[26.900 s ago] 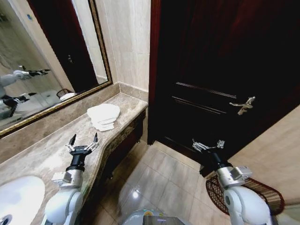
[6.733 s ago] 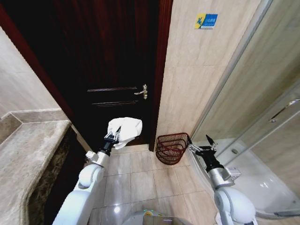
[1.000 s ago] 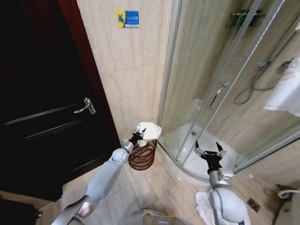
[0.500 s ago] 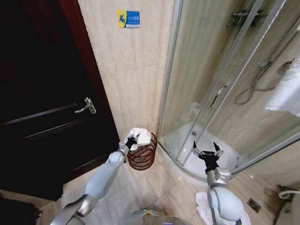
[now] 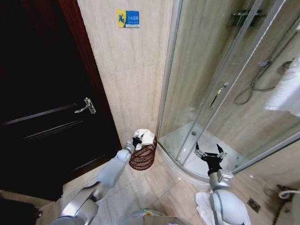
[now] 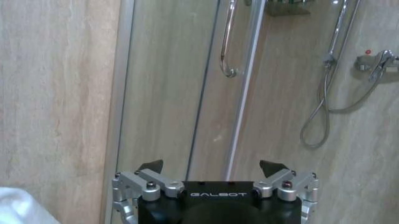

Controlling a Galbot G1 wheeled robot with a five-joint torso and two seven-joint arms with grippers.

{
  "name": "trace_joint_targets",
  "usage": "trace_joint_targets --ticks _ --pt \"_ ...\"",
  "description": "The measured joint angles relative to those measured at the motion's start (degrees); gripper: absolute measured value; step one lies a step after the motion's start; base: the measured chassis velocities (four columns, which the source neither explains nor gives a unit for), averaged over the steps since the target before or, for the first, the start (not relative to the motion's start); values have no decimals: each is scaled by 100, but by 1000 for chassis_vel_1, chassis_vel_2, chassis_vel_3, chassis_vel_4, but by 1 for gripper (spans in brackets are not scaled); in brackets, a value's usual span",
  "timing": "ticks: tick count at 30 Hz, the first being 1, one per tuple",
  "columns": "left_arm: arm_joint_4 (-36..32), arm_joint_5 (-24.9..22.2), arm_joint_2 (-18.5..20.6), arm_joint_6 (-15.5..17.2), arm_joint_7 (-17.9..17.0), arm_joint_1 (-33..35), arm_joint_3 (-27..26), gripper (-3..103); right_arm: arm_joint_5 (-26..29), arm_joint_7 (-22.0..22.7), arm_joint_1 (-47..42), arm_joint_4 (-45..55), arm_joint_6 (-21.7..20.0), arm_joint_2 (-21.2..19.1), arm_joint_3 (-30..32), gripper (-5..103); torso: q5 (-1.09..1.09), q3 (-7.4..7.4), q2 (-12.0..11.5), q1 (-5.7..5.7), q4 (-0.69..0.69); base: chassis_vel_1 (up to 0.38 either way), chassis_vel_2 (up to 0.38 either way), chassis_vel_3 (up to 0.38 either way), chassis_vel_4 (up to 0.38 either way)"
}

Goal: Discard the used towel into the hamper.

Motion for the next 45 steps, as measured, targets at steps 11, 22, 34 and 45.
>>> trace_joint_targets --ticks 11,22,34,45 --pt "47 314 -7 264 -218 -53 171 47 -50 -83 -32 22 113 -4 -45 100 0 0 0 0 0 0 0 0 0" --pt "16 430 50 404 -207 -80 267 85 -44 -96 -21 20 143 -1 -46 100 0 0 0 0 0 0 0 0 0" --pt "-1015 45 404 367 -328 572 -180 100 -64 -107 30 -44 199 5 -135 100 -1 0 0 0 0 0 0 0 0" --pt "-2505 -339 1021 539 -371 1644 -1050 100 -66 -167 25 -75 286 5 -170 100 -2 0 1 0 1 0 0 0 0"
